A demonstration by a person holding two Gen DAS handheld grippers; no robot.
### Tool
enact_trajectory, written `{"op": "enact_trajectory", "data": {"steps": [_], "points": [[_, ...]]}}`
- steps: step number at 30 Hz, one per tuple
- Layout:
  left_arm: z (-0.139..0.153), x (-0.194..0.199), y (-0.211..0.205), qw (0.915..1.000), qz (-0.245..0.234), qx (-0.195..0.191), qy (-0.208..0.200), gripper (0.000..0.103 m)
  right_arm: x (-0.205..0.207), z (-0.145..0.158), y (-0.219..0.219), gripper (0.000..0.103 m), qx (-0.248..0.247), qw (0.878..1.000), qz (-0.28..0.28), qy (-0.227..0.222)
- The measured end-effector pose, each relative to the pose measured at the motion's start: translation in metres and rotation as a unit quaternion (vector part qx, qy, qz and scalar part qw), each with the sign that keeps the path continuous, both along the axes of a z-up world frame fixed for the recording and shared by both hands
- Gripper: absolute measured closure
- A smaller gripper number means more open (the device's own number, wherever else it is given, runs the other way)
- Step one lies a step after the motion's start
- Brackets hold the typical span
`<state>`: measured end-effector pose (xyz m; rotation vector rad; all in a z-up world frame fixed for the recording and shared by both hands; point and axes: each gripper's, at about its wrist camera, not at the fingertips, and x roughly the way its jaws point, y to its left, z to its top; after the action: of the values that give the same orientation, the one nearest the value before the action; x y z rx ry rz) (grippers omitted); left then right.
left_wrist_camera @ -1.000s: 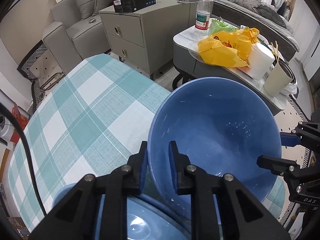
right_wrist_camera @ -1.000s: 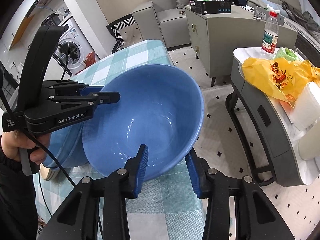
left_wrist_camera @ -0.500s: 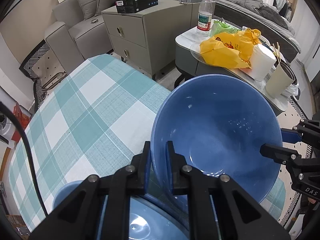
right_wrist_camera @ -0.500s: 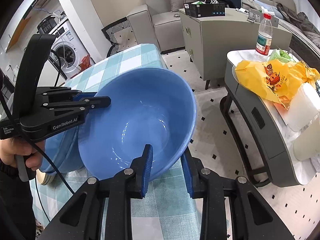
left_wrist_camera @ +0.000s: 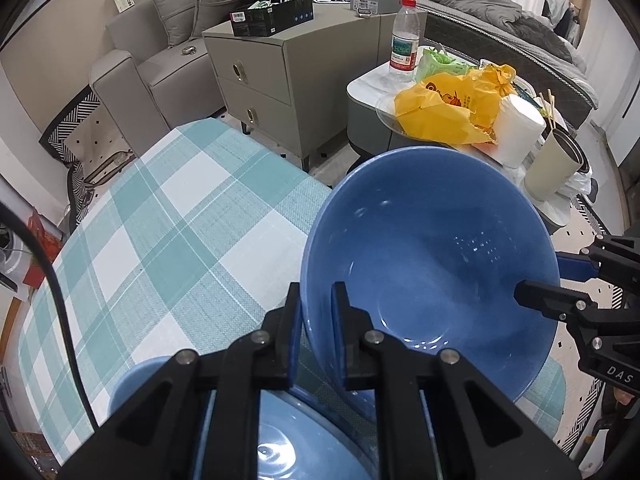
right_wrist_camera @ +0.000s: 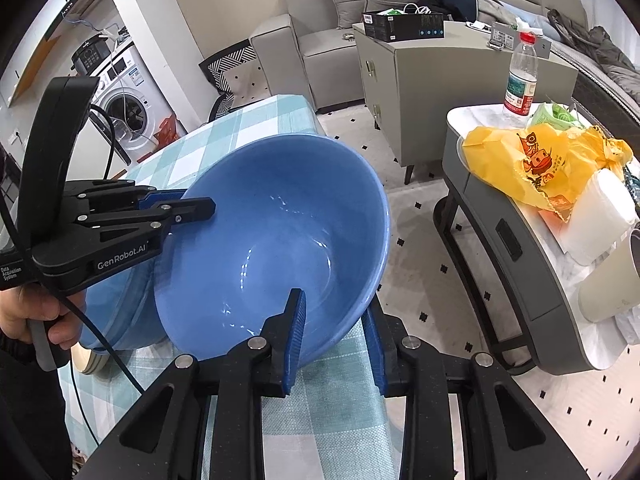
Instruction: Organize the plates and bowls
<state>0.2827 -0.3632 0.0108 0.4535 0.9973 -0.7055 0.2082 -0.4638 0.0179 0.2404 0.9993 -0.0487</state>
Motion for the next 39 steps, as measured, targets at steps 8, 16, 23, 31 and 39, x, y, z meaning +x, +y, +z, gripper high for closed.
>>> {"op": "enact_trajectory", "data": {"steps": [8, 16, 23, 31, 39], "points": [[0.014, -0.006, 0.002, 0.9999, 0.001, -0.008, -0.011, 0.091, -0.003, 0.014, -0.001, 0.074, -0.010, 1.000, -0.002, -0.015], [0.035, -0.012, 0.004, 0.9995, 0.001, -0.019, -0.025, 0.091, -0.009, 0.032, -0.001, 0.074, -0.019, 0.999, -0.007, -0.029], [0.055, -0.025, 0.007, 0.9986, -0.002, -0.028, -0.045, 0.091, -0.017, 0.050, 0.000, 0.074, -0.028, 0.998, -0.007, -0.047], [0.075, -0.033, 0.016, 0.9973, 0.004, -0.036, -0.064, 0.091, -0.022, 0.066, 0.008, 0.074, -0.040, 0.997, -0.002, -0.061], [0.092, -0.037, 0.034, 0.9957, 0.015, -0.044, -0.079, 0.091, -0.023, 0.083, 0.022, 0.074, -0.049, 0.996, 0.010, -0.075]]}}
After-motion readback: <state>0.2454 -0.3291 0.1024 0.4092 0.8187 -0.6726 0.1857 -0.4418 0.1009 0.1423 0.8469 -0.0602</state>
